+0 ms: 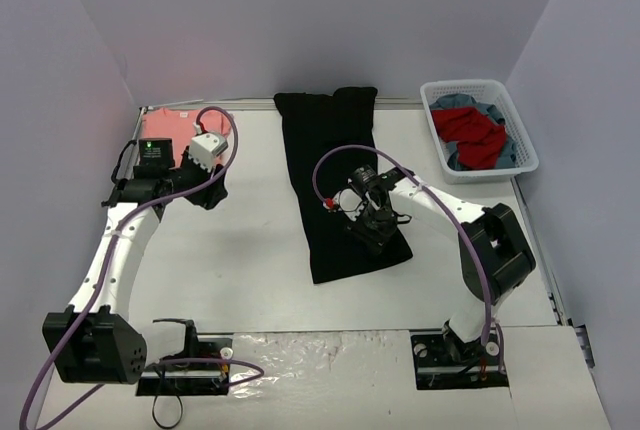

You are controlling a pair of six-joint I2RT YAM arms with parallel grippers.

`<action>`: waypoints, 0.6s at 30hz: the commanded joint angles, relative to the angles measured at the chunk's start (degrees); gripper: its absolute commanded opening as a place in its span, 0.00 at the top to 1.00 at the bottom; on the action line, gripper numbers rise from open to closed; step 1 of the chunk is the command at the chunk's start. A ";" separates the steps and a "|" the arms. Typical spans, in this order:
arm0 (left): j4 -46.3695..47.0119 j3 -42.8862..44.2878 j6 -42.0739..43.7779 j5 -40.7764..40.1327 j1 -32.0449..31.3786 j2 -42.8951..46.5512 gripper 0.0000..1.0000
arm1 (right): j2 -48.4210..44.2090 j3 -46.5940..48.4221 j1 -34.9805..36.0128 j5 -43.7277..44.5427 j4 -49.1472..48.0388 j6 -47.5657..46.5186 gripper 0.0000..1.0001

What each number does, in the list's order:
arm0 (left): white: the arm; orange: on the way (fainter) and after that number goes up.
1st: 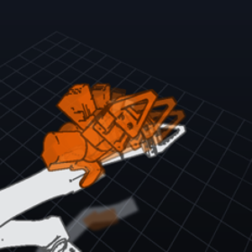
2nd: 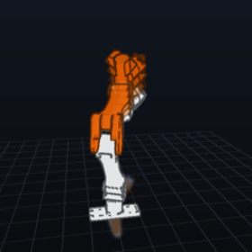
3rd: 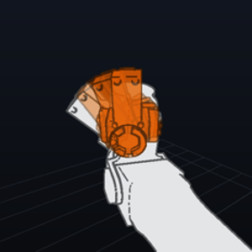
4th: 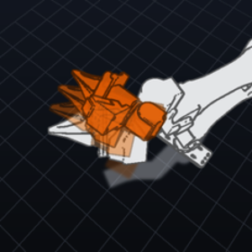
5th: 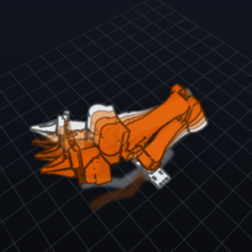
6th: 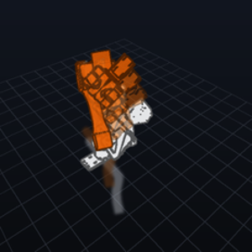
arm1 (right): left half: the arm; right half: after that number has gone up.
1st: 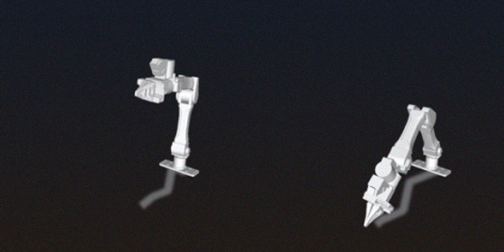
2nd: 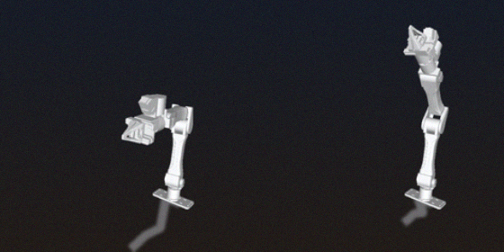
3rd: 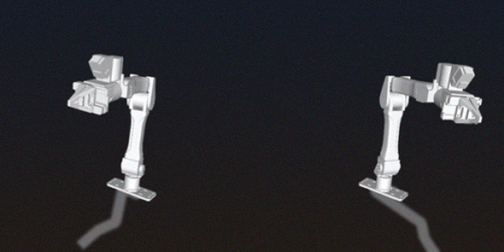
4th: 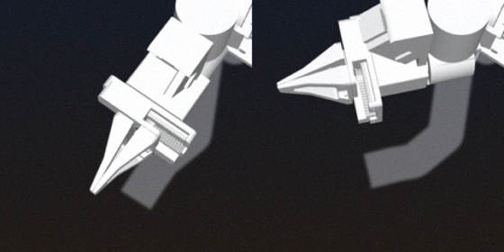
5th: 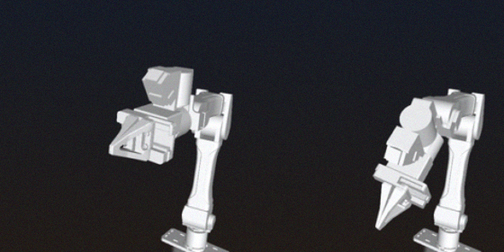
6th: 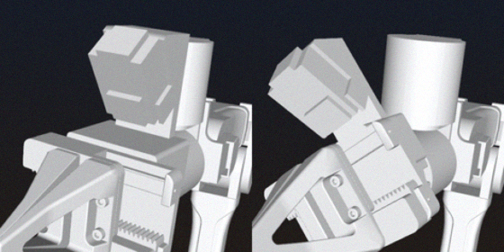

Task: Fold and stack the t-shirts
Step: Rotate the tshirt 90 degrees

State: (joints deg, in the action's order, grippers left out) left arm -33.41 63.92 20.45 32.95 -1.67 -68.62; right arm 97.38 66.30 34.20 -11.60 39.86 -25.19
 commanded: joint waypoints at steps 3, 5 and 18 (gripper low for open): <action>2.21 -0.64 -0.94 0.27 0.79 2.44 0.50 | 2.27 0.75 0.61 -1.67 1.36 -1.00 0.64; 2.47 -0.81 -0.94 0.27 0.88 2.53 0.49 | 3.59 0.85 0.79 -1.68 1.19 -1.09 0.62; 3.44 -1.61 -1.20 -0.17 1.41 3.93 0.49 | 7.21 1.99 1.14 -2.56 1.01 -1.62 0.61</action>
State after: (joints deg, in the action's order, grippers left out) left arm -32.01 62.04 20.08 32.73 -0.67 -66.74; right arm 104.16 66.48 34.83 -13.45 38.96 -26.04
